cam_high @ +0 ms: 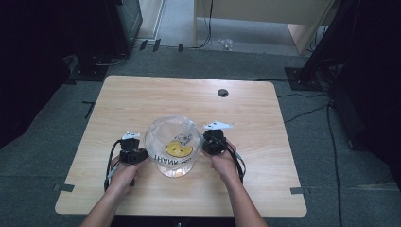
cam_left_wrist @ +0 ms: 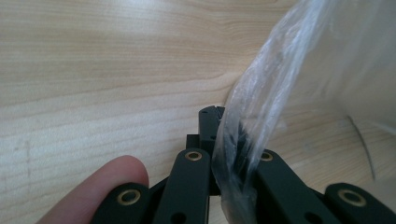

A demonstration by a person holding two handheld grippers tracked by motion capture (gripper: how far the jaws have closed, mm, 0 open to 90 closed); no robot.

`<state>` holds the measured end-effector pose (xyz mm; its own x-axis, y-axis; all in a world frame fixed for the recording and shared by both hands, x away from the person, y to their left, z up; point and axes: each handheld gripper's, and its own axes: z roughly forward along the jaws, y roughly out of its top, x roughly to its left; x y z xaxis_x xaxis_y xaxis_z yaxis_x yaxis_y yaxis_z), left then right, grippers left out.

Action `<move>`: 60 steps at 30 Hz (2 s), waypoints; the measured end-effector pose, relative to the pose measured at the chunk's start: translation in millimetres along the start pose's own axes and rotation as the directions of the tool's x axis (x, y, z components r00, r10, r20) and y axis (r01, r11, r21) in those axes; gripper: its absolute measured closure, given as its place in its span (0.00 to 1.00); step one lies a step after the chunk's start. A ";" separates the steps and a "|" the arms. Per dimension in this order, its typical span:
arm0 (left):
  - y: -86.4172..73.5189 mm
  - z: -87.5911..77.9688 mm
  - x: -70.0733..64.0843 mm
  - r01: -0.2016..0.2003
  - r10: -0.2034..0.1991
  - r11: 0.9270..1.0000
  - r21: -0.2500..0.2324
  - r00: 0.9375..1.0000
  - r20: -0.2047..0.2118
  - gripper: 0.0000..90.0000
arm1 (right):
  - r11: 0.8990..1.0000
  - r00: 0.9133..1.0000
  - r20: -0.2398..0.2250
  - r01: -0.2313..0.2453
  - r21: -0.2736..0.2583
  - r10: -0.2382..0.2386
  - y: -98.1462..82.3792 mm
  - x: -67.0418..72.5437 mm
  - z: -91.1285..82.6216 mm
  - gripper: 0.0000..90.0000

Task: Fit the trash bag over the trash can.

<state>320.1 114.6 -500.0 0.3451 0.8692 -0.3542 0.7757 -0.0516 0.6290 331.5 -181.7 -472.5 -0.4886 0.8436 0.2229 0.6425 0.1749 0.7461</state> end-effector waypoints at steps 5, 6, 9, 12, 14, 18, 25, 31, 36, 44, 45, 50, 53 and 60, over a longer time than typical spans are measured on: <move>-7.9 2.3 2.2 -0.004 0.004 1.000 0.013 1.000 -0.001 0.99 | 1.000 1.000 0.000 -0.009 0.025 0.009 -13.7 -2.2 8.7 1.00; -9.5 2.8 2.0 -0.003 0.003 1.000 0.009 1.000 0.002 0.99 | 1.000 1.000 0.001 -0.009 0.027 0.009 -15.7 -2.4 10.3 1.00; -11.3 2.1 0.5 -0.011 0.011 1.000 0.001 1.000 -0.009 0.99 | 0.999 1.000 0.009 -0.008 0.036 0.008 -20.0 -1.1 14.4 1.00; -12.4 1.2 1.5 -0.020 0.020 1.000 -0.004 1.000 -0.011 0.99 | 0.999 1.000 0.025 0.006 0.044 -0.007 -24.1 0.2 17.9 1.00; -13.5 0.2 1.9 -0.025 0.025 1.000 -0.007 1.000 -0.012 0.99 | 0.999 0.999 0.038 0.023 0.044 -0.024 -27.2 1.8 19.9 1.00; -15.3 -5.0 2.9 -0.026 0.027 0.999 -0.040 0.999 0.019 0.93 | 1.000 0.999 0.049 0.016 0.026 -0.017 -28.4 1.9 18.6 0.99; -13.7 -30.5 10.5 -0.051 0.051 0.993 -0.111 0.999 -0.005 0.53 | 0.997 0.998 0.060 0.005 -0.083 0.000 -18.1 -6.0 -14.6 0.71; -15.3 -51.7 12.0 -0.084 0.084 0.985 -0.152 0.996 -0.004 0.48 | 0.989 0.996 0.094 0.020 -0.148 -0.006 -10.0 -12.0 -49.8 0.67; -15.2 -62.5 12.8 -0.073 0.079 0.981 -0.179 0.996 0.026 0.46 | 0.982 0.995 0.097 0.005 -0.191 0.014 -10.1 -7.8 -73.7 0.69; -13.9 -66.3 11.4 -0.062 0.064 0.979 -0.194 0.998 0.003 0.37 | 0.972 0.998 0.049 -0.031 -0.232 0.043 -8.6 7.5 -92.5 0.67; -13.6 -64.9 10.3 -0.061 0.060 0.980 -0.190 0.998 -0.014 0.33 | 0.973 0.998 0.043 -0.039 -0.226 0.050 -8.0 9.1 -91.6 0.64; -9.3 -59.2 9.2 0.005 -0.021 0.987 -0.162 0.995 -0.099 0.20 | 0.983 0.996 0.040 -0.076 -0.169 0.083 -11.1 17.0 -75.6 0.58; -6.3 -61.5 10.2 0.030 -0.046 0.984 -0.173 0.995 -0.093 0.16 | 0.984 0.996 0.012 -0.086 -0.158 0.089 -15.4 20.0 -68.2 0.72; -1.6 -71.3 10.0 0.069 -0.072 0.975 -0.212 0.997 -0.006 0.15 | 0.988 0.999 0.041 -0.019 -0.154 0.026 -21.6 28.8 -63.2 1.00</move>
<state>284.6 158.5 -455.2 0.2850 0.8737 -0.3942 0.6681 0.1138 0.7353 266.2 -193.3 -442.6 -0.4471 0.8680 0.2161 0.5534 0.0786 0.8292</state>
